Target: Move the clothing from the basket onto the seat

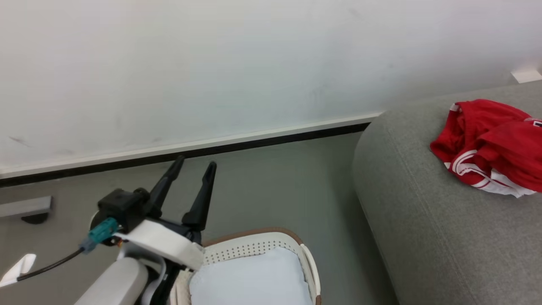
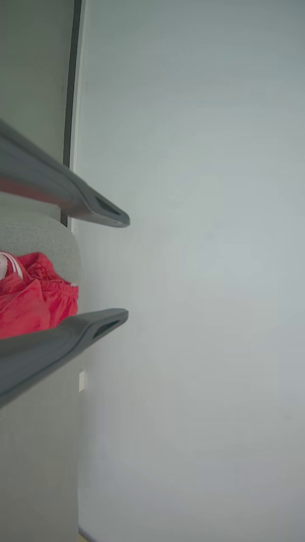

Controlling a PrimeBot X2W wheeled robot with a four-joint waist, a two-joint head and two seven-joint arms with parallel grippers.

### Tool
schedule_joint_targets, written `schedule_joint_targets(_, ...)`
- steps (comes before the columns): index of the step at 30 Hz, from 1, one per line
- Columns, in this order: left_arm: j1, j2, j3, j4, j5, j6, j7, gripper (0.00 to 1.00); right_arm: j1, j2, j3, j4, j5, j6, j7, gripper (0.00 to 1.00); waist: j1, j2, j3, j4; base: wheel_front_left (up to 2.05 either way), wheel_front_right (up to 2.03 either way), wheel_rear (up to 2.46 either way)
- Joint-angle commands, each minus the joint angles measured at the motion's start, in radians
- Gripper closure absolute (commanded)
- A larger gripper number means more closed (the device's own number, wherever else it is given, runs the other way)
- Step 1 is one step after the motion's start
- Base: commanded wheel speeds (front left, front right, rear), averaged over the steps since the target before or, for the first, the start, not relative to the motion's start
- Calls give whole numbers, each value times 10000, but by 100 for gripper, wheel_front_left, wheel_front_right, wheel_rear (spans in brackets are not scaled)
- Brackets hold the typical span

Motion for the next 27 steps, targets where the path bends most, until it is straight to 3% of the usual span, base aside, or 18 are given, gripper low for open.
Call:
schedule_joint_targets(1,254,20,159,62,58,59,-3,0,272,293,-65,-104,-209,-2,-82,0,3,0,-147,155,0,0,0)
schedule_joint_targets(10,1316,65,1375,-2,205,302,-5,0,1872,2754,-1000,-1448,-1690,-2,-778,0,3,0,-391,736,0,0,0)
schedule_joint_targets(17,2147,-110,2143,-209,417,315,-4,0,3234,4114,-1145,-2416,-2337,-8,-1731,0,3,0,-484,1226,0,0,0)
schedule_joint_targets(21,2644,-370,2772,-460,721,285,-4,0,4032,4694,-1176,-2544,-2375,-8,-2332,0,3,0,-540,1499,0,0,0)
schedule_joint_targets(27,3394,-682,3581,-597,1395,250,-6,0,4662,4820,-728,-2370,-2497,-9,-3228,0,3,0,-570,1807,0,0,0)
